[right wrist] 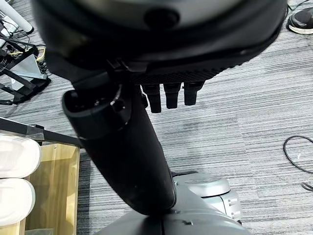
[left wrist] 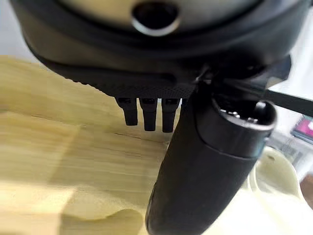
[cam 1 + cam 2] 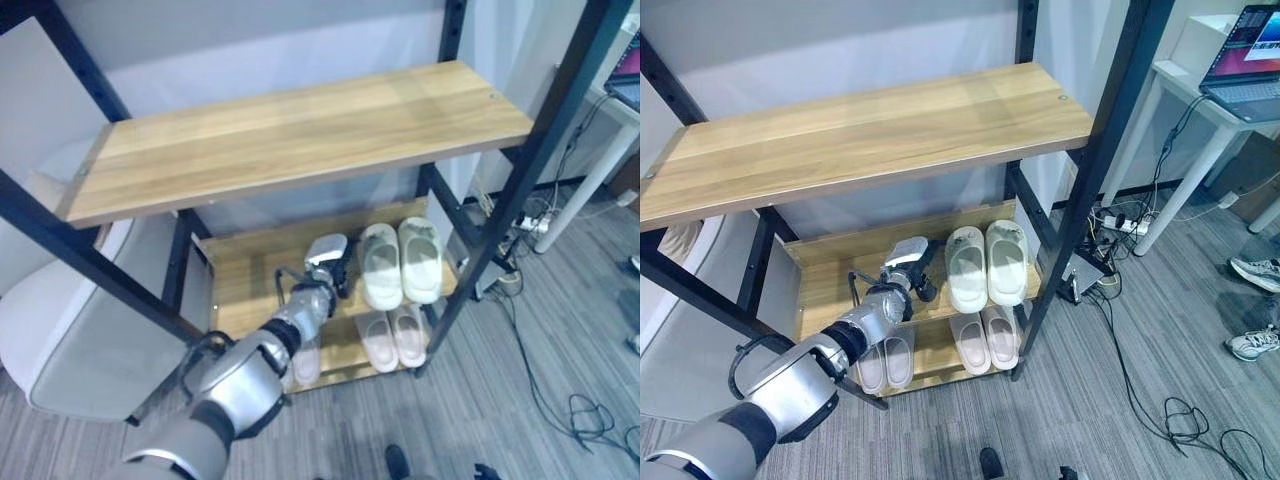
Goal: Arrange the slippers neatly on the shoe rack.
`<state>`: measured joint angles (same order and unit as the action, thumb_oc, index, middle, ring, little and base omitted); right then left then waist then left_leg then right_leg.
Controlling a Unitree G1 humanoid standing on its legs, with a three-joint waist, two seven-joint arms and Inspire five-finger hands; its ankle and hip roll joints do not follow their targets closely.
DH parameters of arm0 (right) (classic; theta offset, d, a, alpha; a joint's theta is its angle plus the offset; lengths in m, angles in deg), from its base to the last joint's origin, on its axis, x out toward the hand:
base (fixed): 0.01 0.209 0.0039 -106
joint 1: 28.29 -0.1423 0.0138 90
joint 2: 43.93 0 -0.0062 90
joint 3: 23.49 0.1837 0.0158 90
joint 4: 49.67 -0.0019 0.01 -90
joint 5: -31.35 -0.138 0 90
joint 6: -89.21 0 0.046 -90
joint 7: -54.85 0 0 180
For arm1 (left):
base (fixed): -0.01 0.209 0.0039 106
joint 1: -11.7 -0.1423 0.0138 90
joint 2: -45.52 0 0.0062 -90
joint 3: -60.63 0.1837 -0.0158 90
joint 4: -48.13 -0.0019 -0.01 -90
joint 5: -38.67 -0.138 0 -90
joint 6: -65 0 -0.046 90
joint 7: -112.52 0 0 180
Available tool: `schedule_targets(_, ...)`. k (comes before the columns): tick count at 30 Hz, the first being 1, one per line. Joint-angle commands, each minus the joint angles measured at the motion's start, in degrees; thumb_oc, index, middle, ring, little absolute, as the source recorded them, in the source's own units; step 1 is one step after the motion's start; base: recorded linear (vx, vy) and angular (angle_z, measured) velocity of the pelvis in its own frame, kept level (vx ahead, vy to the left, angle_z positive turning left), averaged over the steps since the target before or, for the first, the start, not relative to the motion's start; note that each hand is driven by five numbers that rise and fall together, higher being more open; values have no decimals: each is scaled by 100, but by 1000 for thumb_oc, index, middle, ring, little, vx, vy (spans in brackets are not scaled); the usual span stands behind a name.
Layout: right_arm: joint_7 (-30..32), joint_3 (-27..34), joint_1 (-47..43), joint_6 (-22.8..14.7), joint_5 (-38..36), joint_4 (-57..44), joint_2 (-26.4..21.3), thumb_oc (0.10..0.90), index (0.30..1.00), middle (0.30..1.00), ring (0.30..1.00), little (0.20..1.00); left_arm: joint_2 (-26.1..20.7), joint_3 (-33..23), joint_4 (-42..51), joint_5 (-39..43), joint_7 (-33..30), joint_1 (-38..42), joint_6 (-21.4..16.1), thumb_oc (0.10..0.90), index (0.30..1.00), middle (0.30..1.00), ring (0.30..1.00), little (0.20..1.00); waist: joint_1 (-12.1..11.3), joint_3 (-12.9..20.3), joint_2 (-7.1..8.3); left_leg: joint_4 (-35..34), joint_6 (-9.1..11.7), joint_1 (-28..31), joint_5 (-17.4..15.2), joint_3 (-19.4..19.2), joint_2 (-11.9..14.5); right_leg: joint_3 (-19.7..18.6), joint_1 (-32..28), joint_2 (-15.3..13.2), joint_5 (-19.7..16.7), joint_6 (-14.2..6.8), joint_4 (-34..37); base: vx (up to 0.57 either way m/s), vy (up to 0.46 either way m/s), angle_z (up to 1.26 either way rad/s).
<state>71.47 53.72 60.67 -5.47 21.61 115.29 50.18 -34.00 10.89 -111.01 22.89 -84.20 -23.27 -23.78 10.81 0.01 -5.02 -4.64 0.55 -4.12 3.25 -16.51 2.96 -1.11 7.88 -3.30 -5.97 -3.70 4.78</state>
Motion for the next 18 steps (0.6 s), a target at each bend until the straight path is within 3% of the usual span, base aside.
schedule_targets(1,-12,-131,-80,-84,-192,301,-104,800,900,900,900,900,-137,-557,-259,339,-340,1129,-307,800,900,900,900,900,-90,11,27,-36,338,293,-428,441,235,757,-221,-150,407,-382,-46,-30,-4,4)
schedule_targets(6,-52,-8,-92,-65,-313,239,-6,800,900,900,900,900,-550,-544,747,236,-416,757,-442,800,900,900,900,900,-263,57,85,-36,329,386,-441,559,208,876,-392,-178,453,-386,-73,-30,2,9)
schedule_targets(12,-120,158,12,-33,-344,126,208,800,900,900,900,900,-1211,-772,3043,307,-241,-403,-807,800,900,900,900,900,-498,129,201,-36,304,502,-456,683,152,1032,-587,-213,470,-397,-102,-52,22,15)
schedule_targets(16,-133,315,171,5,-271,34,378,800,900,900,900,900,-1910,-1226,5145,1308,522,-2079,-1362,800,900,900,900,900,-693,197,263,-36,285,577,-473,735,123,1141,-707,-238,451,-407,-89,-79,52,11)
schedule_targets(17,-146,364,187,22,-248,35,406,800,900,900,900,900,-1973,-1363,5564,1806,733,-2529,-1574,800,900,900,900,900,-754,204,279,-36,282,592,-477,748,120,1172,-726,-251,447,-411,-97,-45,44,6)
schedule_targets(18,-146,348,202,22,-247,33,407,800,900,900,900,900,-1996,-1384,5604,1824,755,-2568,-1559,800,900,900,900,900,-743,214,279,-36,282,596,-480,747,120,1171,-731,-251,448,-411,-95,-87,72,11)
